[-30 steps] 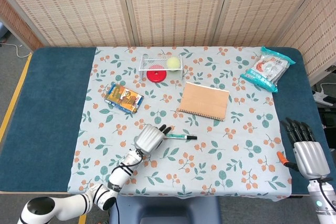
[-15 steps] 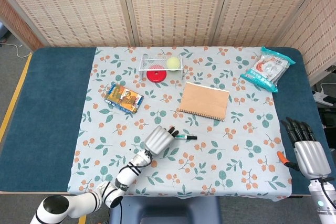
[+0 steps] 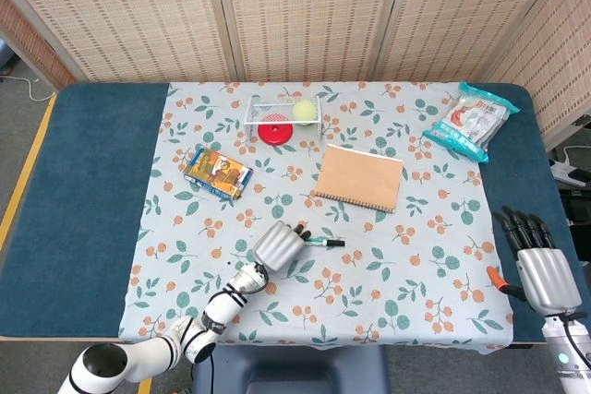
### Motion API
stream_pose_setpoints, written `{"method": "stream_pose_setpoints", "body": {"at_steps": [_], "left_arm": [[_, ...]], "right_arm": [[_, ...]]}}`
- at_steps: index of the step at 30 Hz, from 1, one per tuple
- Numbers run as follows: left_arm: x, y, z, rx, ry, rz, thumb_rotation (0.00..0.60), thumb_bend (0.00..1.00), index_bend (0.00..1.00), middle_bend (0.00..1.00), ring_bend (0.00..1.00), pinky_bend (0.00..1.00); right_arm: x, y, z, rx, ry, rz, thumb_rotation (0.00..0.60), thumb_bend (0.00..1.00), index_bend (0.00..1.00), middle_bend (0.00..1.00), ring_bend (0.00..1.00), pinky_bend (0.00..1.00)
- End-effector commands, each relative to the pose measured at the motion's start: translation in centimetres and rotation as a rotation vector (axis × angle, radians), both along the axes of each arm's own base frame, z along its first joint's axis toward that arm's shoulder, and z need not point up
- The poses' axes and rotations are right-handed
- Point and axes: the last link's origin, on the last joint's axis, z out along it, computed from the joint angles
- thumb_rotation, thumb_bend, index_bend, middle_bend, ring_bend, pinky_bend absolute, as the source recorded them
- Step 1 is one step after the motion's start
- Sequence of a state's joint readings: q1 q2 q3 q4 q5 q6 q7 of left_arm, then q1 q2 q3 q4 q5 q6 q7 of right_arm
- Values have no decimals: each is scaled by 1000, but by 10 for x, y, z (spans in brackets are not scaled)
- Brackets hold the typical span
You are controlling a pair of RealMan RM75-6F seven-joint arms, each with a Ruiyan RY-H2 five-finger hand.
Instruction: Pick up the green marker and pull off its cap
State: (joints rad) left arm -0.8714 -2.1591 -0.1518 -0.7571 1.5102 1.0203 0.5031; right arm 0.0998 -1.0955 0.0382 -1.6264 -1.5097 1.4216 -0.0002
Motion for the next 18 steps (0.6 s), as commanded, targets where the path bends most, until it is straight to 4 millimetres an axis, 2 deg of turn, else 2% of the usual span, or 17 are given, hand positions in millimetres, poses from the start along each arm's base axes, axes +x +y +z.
{"method": "stream_pose_setpoints", "body": {"at_steps": [1, 11, 15, 18], "left_arm": [[-2, 0, 0, 3, 10, 0, 600, 442, 421, 483, 729, 986], [-6, 0, 1, 8, 25, 0, 600, 441, 445, 502, 731, 988], [-6, -1, 2, 14, 20, -8, 600, 442, 529, 623, 742, 995], [-6, -2, 4, 22, 2, -17, 600, 454, 665, 765, 756, 1000]], "right_arm": [[0, 0, 0, 0, 1, 2, 600, 193, 0, 0, 0, 0], [1, 1, -1, 0, 4, 4, 600, 193, 0, 0, 0, 0], [1, 0, -2, 0, 5, 4, 600, 193, 0, 0, 0, 0], [1, 1, -2, 2, 7, 6, 600, 193, 0, 0, 0, 0]]}}
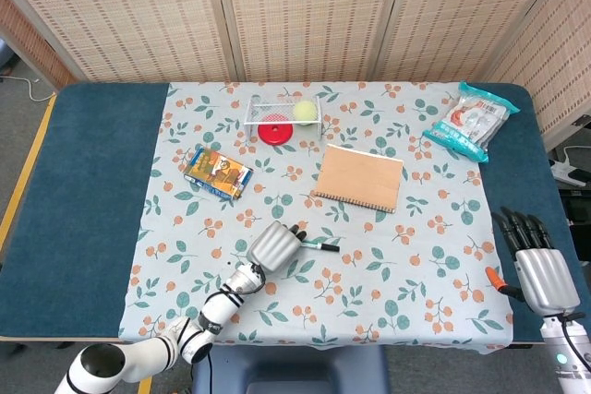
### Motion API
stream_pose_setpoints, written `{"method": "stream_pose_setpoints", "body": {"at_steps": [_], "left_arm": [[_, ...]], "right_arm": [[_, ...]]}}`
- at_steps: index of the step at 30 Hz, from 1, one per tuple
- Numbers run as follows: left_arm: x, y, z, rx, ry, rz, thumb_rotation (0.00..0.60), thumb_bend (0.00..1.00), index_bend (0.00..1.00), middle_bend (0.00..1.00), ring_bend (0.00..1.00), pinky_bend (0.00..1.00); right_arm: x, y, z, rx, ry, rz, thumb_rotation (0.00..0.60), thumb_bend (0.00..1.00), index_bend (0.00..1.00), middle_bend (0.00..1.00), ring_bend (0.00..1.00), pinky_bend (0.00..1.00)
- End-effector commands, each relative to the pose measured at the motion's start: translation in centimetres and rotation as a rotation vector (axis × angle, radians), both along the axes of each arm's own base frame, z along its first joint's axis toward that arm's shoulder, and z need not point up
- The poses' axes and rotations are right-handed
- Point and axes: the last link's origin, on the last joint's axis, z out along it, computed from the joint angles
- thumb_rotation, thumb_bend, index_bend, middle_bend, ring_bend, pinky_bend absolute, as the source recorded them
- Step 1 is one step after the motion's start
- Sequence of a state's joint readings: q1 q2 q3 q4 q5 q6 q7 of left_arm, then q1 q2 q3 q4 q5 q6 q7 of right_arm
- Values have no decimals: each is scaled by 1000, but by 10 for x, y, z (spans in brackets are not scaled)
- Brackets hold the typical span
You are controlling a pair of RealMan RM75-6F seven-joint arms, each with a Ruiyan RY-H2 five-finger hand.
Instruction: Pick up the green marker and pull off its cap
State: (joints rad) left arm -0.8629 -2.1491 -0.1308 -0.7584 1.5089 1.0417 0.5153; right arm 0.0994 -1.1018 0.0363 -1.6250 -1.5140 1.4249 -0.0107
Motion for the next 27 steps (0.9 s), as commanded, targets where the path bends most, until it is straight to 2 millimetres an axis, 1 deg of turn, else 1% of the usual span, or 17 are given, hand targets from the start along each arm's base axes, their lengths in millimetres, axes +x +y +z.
{"method": "stream_pose_setpoints", "body": {"at_steps": [1, 5, 9, 11, 15, 19, 22, 24, 27], "left_arm": [[-1, -2, 2, 6, -22, -7, 600, 465, 714, 816, 763, 1000], [-2, -5, 7, 15, -78, -10, 600, 539, 841, 940, 789, 1000], [-6, -7, 16, 21, -138, 15, 600, 561, 866, 967, 802, 1000], [-8, -8, 23, 34, -145, 24, 600, 565, 869, 975, 808, 1000], [-11, -11, 35, 45, -135, 39, 600, 570, 870, 979, 809, 1000], [-11, -15, 49, 68, -133, 57, 600, 576, 871, 981, 809, 1000], [-11, -18, 55, 74, -120, 62, 600, 578, 871, 982, 809, 1000], [-11, -20, 58, 73, -120, 69, 600, 577, 871, 984, 810, 1000], [-10, -23, 63, 76, -116, 71, 600, 575, 871, 986, 809, 1000]], "right_arm": [[0, 0, -1, 2, 2, 2, 600, 193, 0, 0, 0, 0], [3, 1, -6, 8, 0, 20, 600, 193, 0, 0, 0, 0], [8, 2, -18, 4, -19, 53, 600, 193, 0, 0, 0, 0], [16, -1, -29, -2, -37, 69, 600, 193, 0, 0, 0, 0], [40, -10, -58, 33, -30, 125, 600, 193, 14, 0, 0, 0], [70, -19, -93, 88, -38, 191, 600, 193, 100, 0, 0, 0], [87, -24, -121, 106, -36, 232, 600, 193, 183, 0, 0, 0], [99, -26, -136, 107, -54, 257, 600, 193, 239, 0, 0, 0], [117, -28, -153, 100, -86, 296, 600, 193, 282, 0, 0, 0]]}}
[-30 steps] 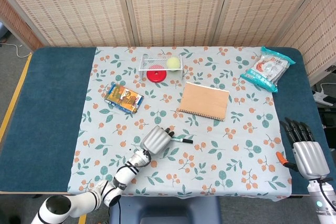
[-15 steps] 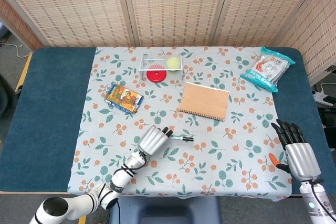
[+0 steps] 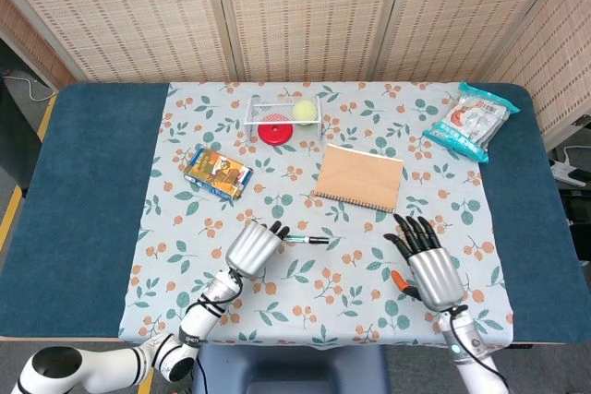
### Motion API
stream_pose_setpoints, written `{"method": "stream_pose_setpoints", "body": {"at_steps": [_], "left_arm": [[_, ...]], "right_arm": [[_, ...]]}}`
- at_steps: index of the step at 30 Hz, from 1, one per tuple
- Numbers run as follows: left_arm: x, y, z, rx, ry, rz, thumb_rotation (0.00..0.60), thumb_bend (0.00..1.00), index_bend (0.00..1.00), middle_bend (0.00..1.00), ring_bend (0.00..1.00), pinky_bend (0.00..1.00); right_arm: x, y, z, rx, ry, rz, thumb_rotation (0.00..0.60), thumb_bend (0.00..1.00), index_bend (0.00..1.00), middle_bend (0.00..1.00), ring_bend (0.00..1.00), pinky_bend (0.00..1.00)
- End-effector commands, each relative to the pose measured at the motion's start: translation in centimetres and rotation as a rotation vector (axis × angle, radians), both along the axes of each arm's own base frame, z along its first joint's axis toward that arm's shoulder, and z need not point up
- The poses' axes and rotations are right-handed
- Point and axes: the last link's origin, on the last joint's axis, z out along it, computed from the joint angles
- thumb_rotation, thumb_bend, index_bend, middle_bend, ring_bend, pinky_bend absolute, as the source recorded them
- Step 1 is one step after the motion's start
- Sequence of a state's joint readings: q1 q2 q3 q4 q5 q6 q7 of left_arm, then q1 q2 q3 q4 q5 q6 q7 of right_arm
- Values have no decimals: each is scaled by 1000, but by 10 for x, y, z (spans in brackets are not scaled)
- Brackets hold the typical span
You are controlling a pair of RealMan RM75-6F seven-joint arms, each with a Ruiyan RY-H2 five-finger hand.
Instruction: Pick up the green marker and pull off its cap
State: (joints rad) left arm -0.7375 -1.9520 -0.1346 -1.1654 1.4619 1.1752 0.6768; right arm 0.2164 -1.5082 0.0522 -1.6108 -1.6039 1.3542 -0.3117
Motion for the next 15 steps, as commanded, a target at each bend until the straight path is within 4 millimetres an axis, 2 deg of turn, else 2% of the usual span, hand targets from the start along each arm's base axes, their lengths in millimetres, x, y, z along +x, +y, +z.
{"method": "stream_pose_setpoints", "body": {"at_steps": [1, 8, 15], "left_arm": [[-3, -2, 9, 10, 9, 14, 600, 575, 871, 986, 809, 1000], [0, -10, 12, -12, 5, 6, 600, 577, 869, 987, 809, 1000], [3, -14, 12, -28, -1, -2, 600, 576, 867, 988, 809, 1000]], "right_arm": [[30, -7, -29, 0, -24, 74, 600, 193, 291, 0, 0, 0], [54, -14, -53, -8, -39, 101, 600, 214, 333, 13, 0, 0], [61, -18, -66, -28, -40, 119, 600, 236, 352, 13, 0, 0]]}}
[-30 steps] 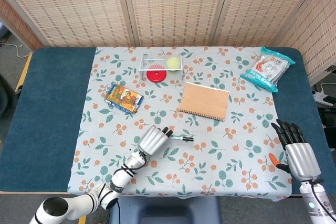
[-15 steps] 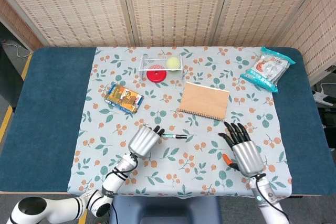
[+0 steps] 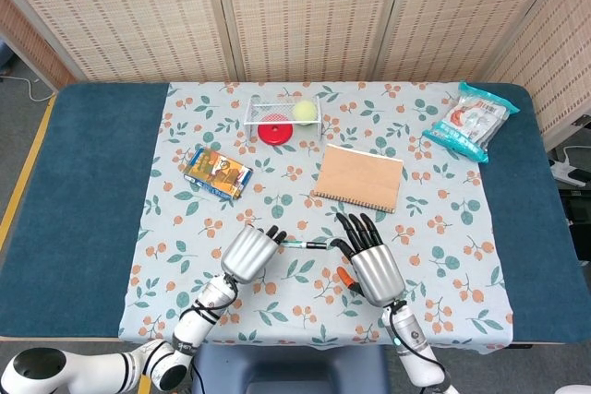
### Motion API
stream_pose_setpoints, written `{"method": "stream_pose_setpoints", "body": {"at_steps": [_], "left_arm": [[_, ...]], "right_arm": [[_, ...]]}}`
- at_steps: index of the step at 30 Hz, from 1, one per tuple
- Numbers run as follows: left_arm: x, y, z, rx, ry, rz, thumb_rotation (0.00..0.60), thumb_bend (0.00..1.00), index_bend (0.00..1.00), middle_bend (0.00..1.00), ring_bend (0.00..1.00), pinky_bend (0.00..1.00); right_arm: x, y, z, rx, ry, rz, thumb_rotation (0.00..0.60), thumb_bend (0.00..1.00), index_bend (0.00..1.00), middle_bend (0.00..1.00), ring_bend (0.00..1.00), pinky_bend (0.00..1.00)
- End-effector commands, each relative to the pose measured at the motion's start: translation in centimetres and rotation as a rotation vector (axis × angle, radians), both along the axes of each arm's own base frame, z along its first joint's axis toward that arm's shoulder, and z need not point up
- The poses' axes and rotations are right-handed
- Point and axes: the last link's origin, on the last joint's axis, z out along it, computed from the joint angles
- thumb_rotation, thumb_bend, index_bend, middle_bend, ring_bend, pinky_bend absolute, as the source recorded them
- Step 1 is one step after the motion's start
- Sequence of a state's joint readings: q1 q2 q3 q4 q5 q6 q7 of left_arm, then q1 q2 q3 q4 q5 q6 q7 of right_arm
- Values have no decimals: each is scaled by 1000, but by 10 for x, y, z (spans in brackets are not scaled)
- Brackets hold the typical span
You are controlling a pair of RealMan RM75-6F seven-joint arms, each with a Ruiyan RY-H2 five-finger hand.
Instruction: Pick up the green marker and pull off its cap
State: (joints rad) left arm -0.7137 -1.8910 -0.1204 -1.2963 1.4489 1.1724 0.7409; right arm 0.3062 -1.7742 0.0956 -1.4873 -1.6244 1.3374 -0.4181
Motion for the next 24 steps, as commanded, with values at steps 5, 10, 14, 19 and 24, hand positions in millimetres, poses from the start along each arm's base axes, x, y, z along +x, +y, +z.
{"method": "stream_pose_setpoints", "body": {"at_steps": [5, 10, 14, 19, 24], "left_arm": [[3, -9, 2, -22, -23, -16, 600, 579, 865, 988, 809, 1000], [4, -14, 3, -34, -33, -25, 600, 577, 864, 988, 809, 1000], [5, -16, 3, -38, -32, -31, 600, 576, 864, 989, 810, 1000], [5, -16, 2, -40, -28, -31, 600, 577, 864, 989, 809, 1000], [5, -17, 2, -39, -27, -34, 600, 576, 864, 989, 809, 1000]], "right_arm": [[5, -7, -22, -23, 12, 7, 600, 244, 396, 13, 0, 0], [3, -8, -29, -24, 14, 2, 600, 244, 423, 14, 0, 0], [5, -8, -30, -27, -11, 10, 600, 244, 429, 31, 0, 0], [8, -7, -30, -26, -34, 20, 600, 244, 429, 31, 0, 0], [9, -6, -31, -20, -43, 16, 600, 244, 449, 37, 0, 0]]}}
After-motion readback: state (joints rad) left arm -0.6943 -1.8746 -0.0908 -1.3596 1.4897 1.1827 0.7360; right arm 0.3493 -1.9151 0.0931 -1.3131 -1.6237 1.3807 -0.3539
